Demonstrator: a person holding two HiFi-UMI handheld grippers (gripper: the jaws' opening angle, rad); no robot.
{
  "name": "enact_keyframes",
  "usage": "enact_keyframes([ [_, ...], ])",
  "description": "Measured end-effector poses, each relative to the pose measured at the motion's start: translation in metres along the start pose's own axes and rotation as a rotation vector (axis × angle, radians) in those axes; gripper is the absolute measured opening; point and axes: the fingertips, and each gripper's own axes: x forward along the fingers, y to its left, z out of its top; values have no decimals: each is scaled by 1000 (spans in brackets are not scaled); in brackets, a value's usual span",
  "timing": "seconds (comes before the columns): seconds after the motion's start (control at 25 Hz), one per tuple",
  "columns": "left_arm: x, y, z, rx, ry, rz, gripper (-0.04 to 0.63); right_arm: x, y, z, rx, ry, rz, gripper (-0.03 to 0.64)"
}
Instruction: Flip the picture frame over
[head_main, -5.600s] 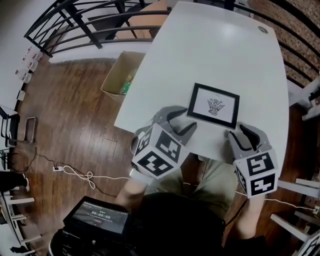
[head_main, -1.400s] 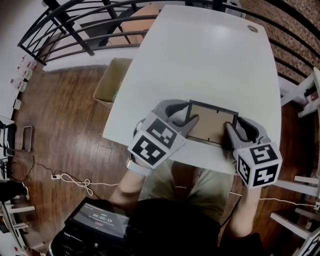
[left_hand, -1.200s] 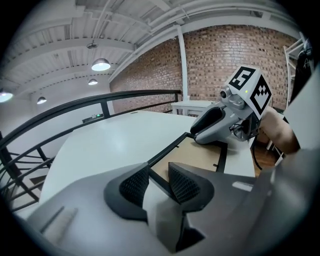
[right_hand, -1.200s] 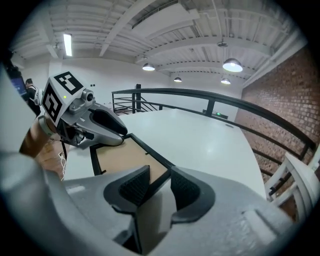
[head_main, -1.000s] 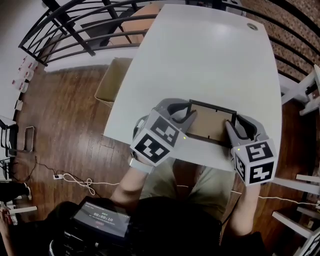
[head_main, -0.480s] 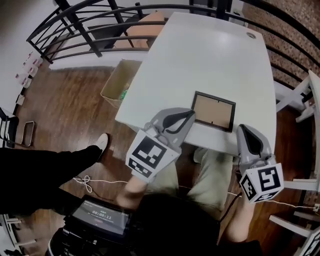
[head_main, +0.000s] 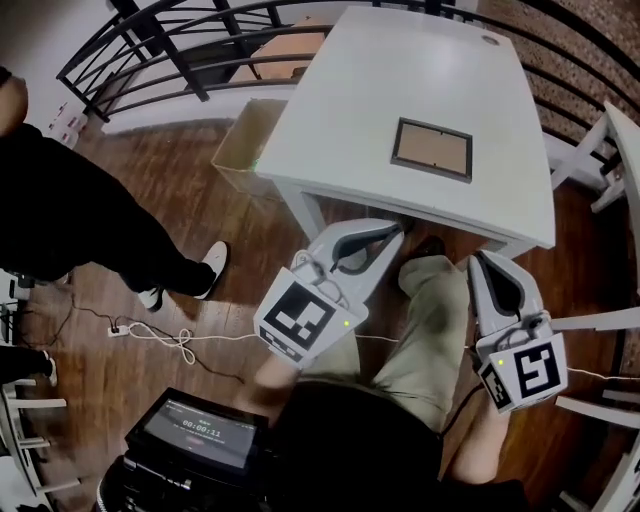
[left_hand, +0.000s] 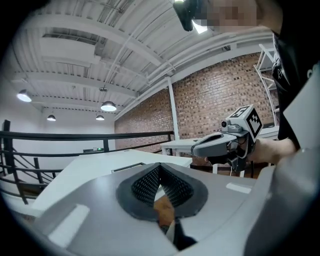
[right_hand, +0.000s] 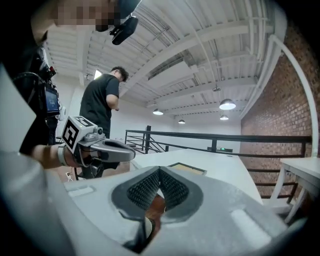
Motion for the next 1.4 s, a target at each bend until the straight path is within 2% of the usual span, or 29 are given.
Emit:
enact_keyframes([
  [0.4, -112, -80, -10, -10, -24, -19, 15, -82, 121, -10, -3, -28, 11, -8],
  [0.8, -172, -135, -33, -36, -13, -53, 15, -134, 195, -30, 16, -17, 9, -8],
  [1.08, -180, -165, -30, -44, -34, -100, 15, -153, 215, -33, 22, -14, -7, -8],
  [1.4, -180, -171, -28, -39, -36, -119, 15, -151, 215, -33, 21, -12, -13, -8],
])
